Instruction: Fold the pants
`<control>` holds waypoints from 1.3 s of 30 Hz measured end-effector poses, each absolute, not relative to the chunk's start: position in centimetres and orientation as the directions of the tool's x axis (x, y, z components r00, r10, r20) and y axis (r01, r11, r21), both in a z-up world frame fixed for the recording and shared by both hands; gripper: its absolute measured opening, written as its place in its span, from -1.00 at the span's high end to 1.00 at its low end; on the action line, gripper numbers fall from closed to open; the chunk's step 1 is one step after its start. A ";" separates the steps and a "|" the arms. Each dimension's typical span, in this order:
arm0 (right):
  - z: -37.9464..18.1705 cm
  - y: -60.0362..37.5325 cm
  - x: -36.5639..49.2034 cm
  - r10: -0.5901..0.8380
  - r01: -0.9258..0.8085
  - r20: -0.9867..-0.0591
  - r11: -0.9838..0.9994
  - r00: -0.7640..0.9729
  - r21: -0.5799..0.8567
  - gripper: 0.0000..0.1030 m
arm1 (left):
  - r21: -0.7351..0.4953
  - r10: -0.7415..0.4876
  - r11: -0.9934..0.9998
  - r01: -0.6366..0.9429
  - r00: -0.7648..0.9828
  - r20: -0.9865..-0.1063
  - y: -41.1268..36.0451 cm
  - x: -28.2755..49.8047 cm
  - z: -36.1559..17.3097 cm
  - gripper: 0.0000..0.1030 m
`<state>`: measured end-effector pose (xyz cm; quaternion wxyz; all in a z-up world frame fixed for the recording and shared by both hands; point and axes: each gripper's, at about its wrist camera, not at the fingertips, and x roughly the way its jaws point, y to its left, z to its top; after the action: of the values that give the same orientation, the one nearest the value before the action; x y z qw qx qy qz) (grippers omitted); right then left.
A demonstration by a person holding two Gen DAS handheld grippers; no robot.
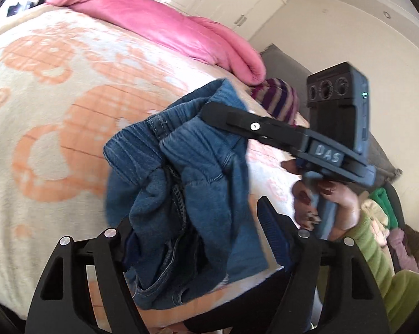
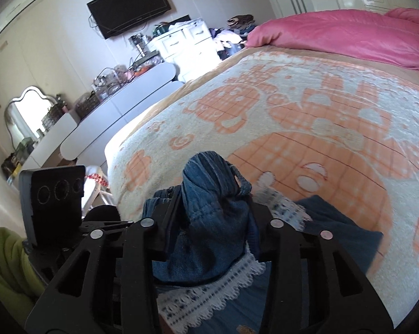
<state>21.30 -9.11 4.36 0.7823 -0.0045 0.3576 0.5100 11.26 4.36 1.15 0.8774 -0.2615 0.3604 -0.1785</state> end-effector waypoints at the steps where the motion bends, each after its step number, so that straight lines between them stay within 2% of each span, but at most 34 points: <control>1: 4.1 -10.2 21.4 0.797 -0.789 -0.557 0.490 0.234 0.370 0.14 | -0.588 -0.513 0.797 0.136 0.667 -0.540 3.7 11.5 1.0 -0.42; 2: 3.7 -11.3 21.5 0.797 -0.775 -0.550 0.506 0.251 0.379 0.08 | -0.585 -0.519 0.798 0.146 0.660 -0.543 3.1 11.3 0.7 -0.43; 10: 1.5 -16.6 21.7 0.764 -0.691 -0.560 0.592 0.320 0.414 0.08 | -0.550 -0.564 0.806 0.220 0.568 -0.599 0.1 11.3 -1.4 -0.44; 18: -1.9 -16.2 21.5 0.599 -0.655 -0.724 0.705 0.343 0.273 0.04 | -0.484 -0.523 0.844 0.232 0.556 -0.646 -1.3 12.0 -1.7 -0.45; 22: -1.8 -17.0 21.1 0.609 -0.646 -0.710 0.708 0.353 0.286 0.02 | -0.480 -0.520 0.846 0.231 0.556 -0.649 -2.0 11.7 -1.3 -0.47; 25: -0.3 -17.5 19.9 0.630 -0.663 -0.672 0.698 0.389 0.271 -0.04 | -0.472 -0.512 0.851 0.232 0.565 -0.647 -1.6 11.2 -0.8 -0.56; 27: 0.7 -18.1 19.0 0.645 -0.668 -0.638 0.696 0.419 0.265 -0.24 | -0.462 -0.505 0.856 0.234 0.575 -0.644 -1.5 10.8 -0.2 -0.57; 30: 1.9 -19.1 17.5 0.674 -0.677 -0.588 0.685 0.447 0.270 -0.37 | -0.442 -0.485 0.867 0.230 0.594 -0.642 -1.2 10.6 0.7 -0.59; 31: 2.3 -19.4 17.0 0.678 -0.678 -0.575 0.685 0.459 0.266 -0.41 | -0.436 -0.479 0.870 0.229 0.599 -0.642 -1.1 10.6 0.9 -0.64; 32: 2.7 -19.8 16.3 0.683 -0.680 -0.558 0.684 0.472 0.262 -0.46 | -0.430 -0.472 0.874 0.226 0.604 -0.642 -0.9 10.4 1.0 -0.80; 37: 3.5 -21.4 13.4 0.688 -0.680 -0.513 0.691 0.513 0.247 -0.64 | -0.412 -0.448 0.886 0.214 0.626 -0.638 0.0 10.2 1.6 -0.81; 39: 3.6 -21.7 12.4 0.682 -0.680 -0.511 0.695 0.522 0.233 -0.67 | -0.409 -0.438 0.890 0.203 0.632 -0.640 0.3 10.3 1.7 -0.91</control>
<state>12.41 -21.69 3.57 0.8724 0.0017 0.2938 0.3905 10.27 0.32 1.73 0.8906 -0.1507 0.3897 -0.1797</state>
